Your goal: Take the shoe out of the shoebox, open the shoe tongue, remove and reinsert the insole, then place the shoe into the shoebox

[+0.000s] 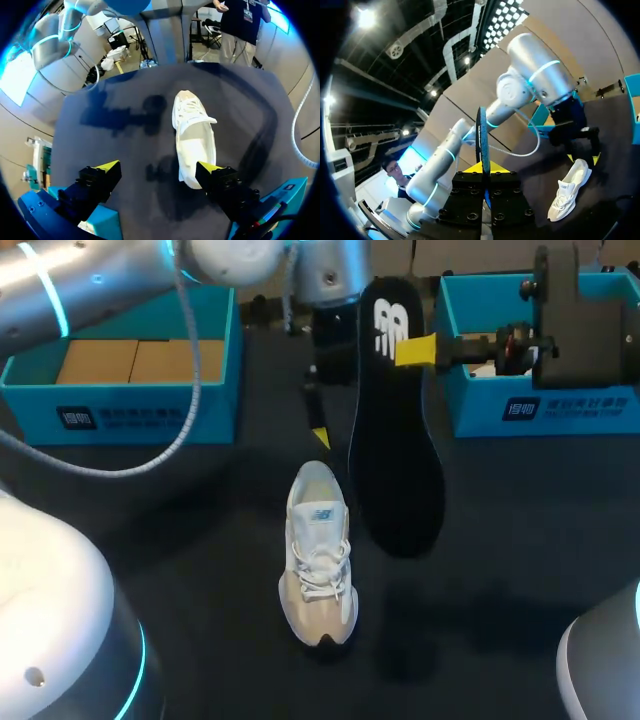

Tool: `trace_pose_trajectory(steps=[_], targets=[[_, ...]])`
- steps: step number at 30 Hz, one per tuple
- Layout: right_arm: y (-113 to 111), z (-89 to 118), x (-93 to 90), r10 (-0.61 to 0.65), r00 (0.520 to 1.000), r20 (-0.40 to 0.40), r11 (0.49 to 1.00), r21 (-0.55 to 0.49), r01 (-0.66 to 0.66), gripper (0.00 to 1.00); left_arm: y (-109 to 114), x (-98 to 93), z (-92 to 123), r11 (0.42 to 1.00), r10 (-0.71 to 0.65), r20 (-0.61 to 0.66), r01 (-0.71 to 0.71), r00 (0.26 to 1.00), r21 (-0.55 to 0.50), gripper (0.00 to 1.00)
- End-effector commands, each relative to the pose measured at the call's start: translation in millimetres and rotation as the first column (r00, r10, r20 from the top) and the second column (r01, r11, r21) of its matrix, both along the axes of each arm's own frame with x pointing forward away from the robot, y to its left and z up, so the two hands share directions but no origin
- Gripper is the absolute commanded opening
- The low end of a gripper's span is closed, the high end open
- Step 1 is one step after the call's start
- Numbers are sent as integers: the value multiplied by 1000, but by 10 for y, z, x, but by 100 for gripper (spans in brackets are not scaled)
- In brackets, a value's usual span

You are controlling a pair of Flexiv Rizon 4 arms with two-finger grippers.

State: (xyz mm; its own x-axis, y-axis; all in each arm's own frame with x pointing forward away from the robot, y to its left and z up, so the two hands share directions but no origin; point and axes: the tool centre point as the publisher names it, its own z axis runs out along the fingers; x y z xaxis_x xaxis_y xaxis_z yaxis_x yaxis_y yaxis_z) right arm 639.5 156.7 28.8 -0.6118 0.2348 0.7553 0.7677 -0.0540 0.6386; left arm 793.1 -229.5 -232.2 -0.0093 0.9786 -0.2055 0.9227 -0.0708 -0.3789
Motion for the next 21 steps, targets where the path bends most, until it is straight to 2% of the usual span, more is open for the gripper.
trace_pose_trajectory(steps=[1,5,7,13,21], targets=[[-172,-79,53,-31,999,-43,999,20,32,0,185,-55,197,980,70,15,-66,997,-188,100],[-369,-109,150,-48,994,-94,999,19,50,0,291,-58,359,962,75,29,-65,997,-267,100],[-475,-144,210,-57,988,-144,998,29,62,0,372,-65,436,957,74,51,-56,996,-286,100],[-783,-302,440,-78,965,-251,994,54,95,0,372,-65,436,957,74,51,-56,996,-286,100],[-1010,-503,814,-18,934,-356,993,104,59,0,372,-65,436,957,74,51,-56,996,-286,100]])
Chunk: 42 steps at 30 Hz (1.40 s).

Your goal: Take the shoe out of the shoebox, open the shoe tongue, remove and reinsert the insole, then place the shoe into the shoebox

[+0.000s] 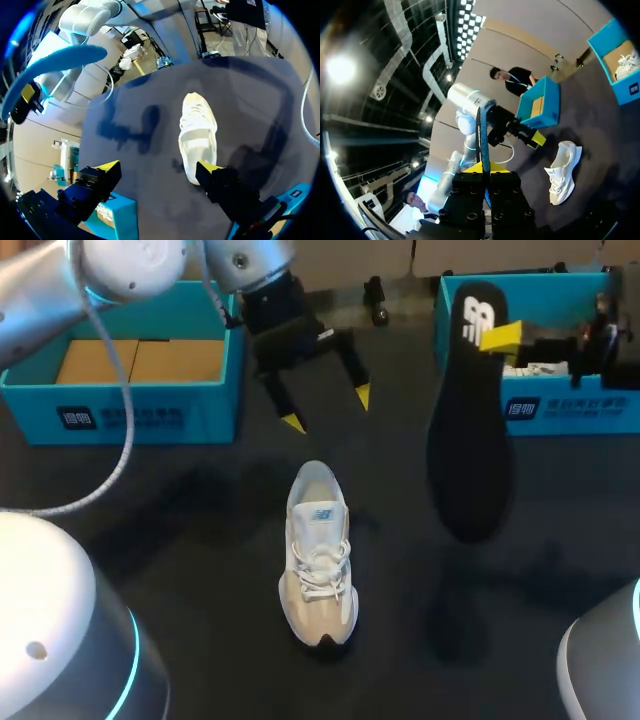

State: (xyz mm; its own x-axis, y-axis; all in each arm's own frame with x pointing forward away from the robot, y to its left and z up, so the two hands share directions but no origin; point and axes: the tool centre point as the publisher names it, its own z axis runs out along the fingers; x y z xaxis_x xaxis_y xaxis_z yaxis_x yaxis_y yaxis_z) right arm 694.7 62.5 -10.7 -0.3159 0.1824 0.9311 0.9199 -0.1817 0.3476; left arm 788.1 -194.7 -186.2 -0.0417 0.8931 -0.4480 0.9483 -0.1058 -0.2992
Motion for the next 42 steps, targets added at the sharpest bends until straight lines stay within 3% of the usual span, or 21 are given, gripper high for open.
trace_pose_trajectory(steps=[1,9,14,19,28,36,42], targets=[[-84,-126,304,62,997,-45,998,16,-61,0,24,-15,-24,999,10,0,-10,1000,-33,100],[-177,-276,643,104,985,-141,994,49,-98,0,24,-15,-24,999,10,0,-10,1000,-33,100],[-215,-339,805,112,975,-190,993,65,-101,0,114,2,-41,988,54,-23,-57,998,-144,100],[-261,-444,937,122,958,-260,991,85,-103,0,143,58,83,962,90,-25,-94,996,-258,100],[-232,-585,1220,156,915,-371,984,139,-111,0,192,147,473,869,135,4,-116,991,-480,100],[-68,-665,1527,154,895,-419,981,176,-87,0,131,164,633,780,148,39,-93,988,-619,100],[75,-771,1681,192,850,-491,974,199,-106,0,83,183,663,717,179,79,-75,981,-693,100]])
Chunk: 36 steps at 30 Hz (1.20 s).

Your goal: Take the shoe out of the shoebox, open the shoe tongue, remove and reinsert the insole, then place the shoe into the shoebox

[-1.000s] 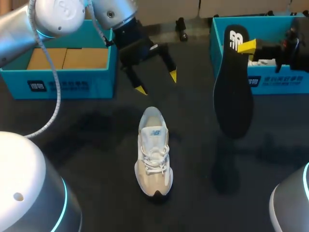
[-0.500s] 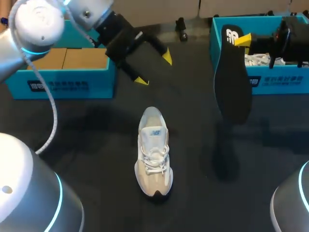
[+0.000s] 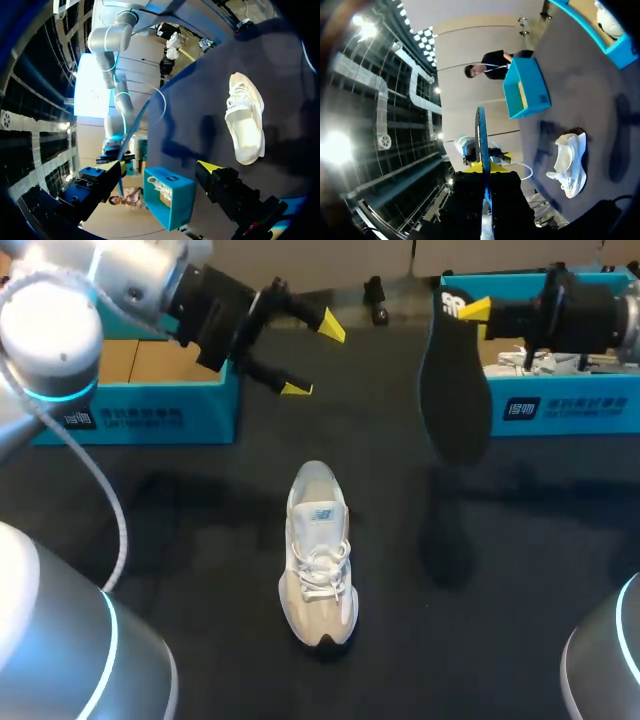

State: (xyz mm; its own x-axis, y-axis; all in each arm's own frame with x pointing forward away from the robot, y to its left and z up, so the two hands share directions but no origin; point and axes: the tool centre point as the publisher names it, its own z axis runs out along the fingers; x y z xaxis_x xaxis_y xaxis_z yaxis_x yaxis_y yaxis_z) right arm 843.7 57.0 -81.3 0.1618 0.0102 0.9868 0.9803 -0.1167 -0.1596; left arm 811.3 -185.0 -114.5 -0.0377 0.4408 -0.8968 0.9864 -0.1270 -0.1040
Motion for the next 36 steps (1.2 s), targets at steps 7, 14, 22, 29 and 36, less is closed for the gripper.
trace_pose_trajectory(steps=[7,14,22,29,36], targets=[[230,-158,183,120,979,-163,993,5,-121,0,-104,-2,-54,968,86,52,-71,995,-242,100],[327,-234,203,129,960,-249,991,9,-131,0,-229,-49,-44,945,108,82,-77,991,-319,100],[498,-320,269,156,943,-294,987,6,-162,0,-333,-84,-2,917,137,68,-101,988,-387,100],[634,-313,388,185,938,-294,981,6,-192,0,-455,-105,41,901,142,53,-107,988,-419,100],[790,-321,498,208,936,-282,977,13,-213,0,-601,-120,59,887,136,33,-107,990,-449,100]])
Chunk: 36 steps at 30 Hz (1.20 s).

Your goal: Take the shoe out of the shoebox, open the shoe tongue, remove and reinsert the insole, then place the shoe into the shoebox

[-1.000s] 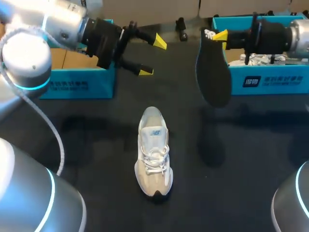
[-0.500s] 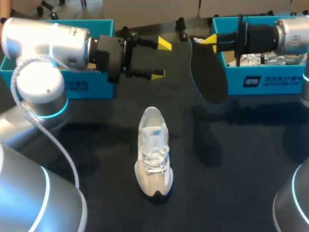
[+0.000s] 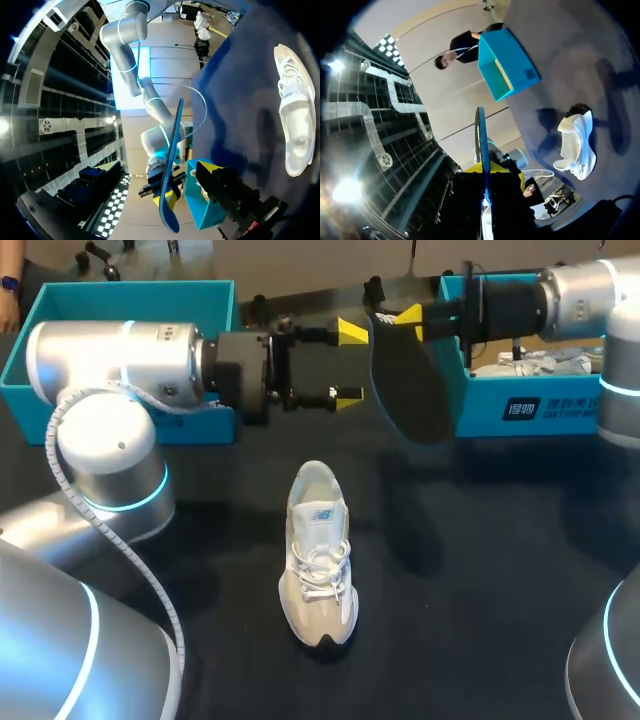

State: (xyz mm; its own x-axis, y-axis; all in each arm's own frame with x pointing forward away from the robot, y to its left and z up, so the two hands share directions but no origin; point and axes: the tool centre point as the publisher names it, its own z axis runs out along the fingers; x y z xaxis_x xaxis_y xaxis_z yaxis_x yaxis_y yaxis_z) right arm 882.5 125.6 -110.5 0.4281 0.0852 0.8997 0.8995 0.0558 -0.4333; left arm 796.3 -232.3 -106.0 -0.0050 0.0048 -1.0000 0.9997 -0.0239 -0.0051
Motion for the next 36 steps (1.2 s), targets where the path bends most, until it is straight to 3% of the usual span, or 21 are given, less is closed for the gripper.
trace_pose_trajectory(steps=[1,6,7,12,15,18,19,20,22,29,30,31,36], targets=[[128,-27,116,18,1000,10,1000,19,-19,0,-142,30,-32,1000,-1,2,1,1000,-17,100],[178,-50,101,20,1000,10,1000,24,-20,0,-190,55,-64,1000,0,3,1,1000,-19,100],[180,-54,92,19,1000,10,999,25,-19,0,-199,68,-72,1000,0,3,0,1000,-20,86],[180,-63,60,14,1000,6,1000,26,-14,0,-232,125,-83,999,19,12,-19,1000,-26,75],[171,-58,52,11,1000,6,1000,22,-12,0,-232,144,-96,1000,18,24,-18,1000,-15,49],[168,-58,52,10,1000,10,1000,22,-10,0,-238,157,-111,1000,16,23,-16,1000,-7,44],[171,-57,55,10,1000,12,1000,23,-10,0,-249,163,-122,1000,16,22,-16,1000,-4,37],[178,-49,58,10,1000,13,1000,23,-11,0,-262,168,-129,1000,17,24,-17,1000,-1,14],[182,-46,58,12,1000,14,1000,24,-12,0,-278,173,-141,1000,14,20,-14,1000,2,0],[168,-51,24,-4,999,38,1000,25,3,0,-311,176,-173,1000,-6,5,6,1000,11,0],[156,-55,12,-12,999,44,1000,28,11,43,-304,167,-171,1000,-10,4,10,1000,11,0],[140,-61,-6,-18,999,47,999,28,17,100,-295,161,-167,1000,-17,-1,17,1000,9,0],[28,-103,-119,-43,996,72,999,8,42,100,-220,152,-135,999,-33,-28,32,999,-6,0]])
